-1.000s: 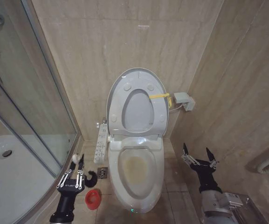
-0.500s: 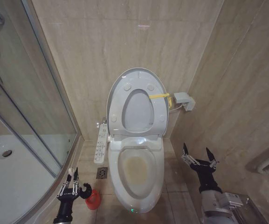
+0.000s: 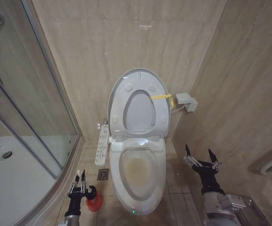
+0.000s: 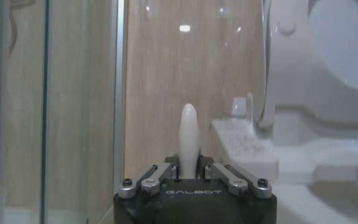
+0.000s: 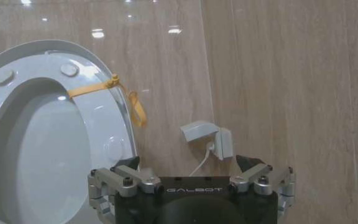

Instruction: Open the toilet lid, clean the toilet bowl with a toilet brush, close the toilet lid, and flush.

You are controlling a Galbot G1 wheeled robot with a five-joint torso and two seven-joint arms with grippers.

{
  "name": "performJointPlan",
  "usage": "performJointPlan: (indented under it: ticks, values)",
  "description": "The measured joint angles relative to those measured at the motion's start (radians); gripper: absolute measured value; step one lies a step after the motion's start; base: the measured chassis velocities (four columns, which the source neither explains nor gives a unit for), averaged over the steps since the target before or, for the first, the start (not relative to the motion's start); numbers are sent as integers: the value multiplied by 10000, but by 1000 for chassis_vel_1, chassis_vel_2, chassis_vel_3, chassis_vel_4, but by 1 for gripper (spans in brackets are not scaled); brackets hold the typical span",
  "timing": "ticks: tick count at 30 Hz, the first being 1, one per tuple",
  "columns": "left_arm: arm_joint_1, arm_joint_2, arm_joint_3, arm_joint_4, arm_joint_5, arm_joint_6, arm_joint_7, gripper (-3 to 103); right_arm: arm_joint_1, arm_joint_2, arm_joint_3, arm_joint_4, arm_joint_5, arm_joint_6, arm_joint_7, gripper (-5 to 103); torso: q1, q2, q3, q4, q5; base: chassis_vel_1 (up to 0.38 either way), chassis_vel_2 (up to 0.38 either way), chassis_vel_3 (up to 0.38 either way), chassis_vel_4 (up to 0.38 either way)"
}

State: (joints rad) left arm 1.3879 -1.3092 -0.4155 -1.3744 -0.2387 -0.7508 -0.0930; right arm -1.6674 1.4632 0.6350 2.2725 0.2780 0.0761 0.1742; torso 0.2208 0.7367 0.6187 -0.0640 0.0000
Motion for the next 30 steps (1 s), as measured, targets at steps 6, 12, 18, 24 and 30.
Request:
performJointPlan:
  ticks: [6,12,18,24,30]
  values:
    - [-390,14,197,826,-133,-120,62,20,0,0,0,0,0,0,0,100,0,0,0,2,0,0,0,0,0]
    - [-853,-79,452,1838,-162,-225,139,20,0,0,0,0,0,0,0,100,0,0,0,1,0,0,0,0,0]
    - [-1327,-117,552,2951,-150,-401,272,20,0,0,0,0,0,0,0,100,-1,1,-1,1,1,0,0,0,0]
    - [-2014,-194,756,4419,-104,-616,562,20,0,0,0,0,0,0,0,100,0,0,0,1,0,0,0,0,0]
    - [-2420,-241,941,5111,13,-551,432,20,0,0,0,0,0,0,0,100,-2,2,-2,0,3,0,0,0,0]
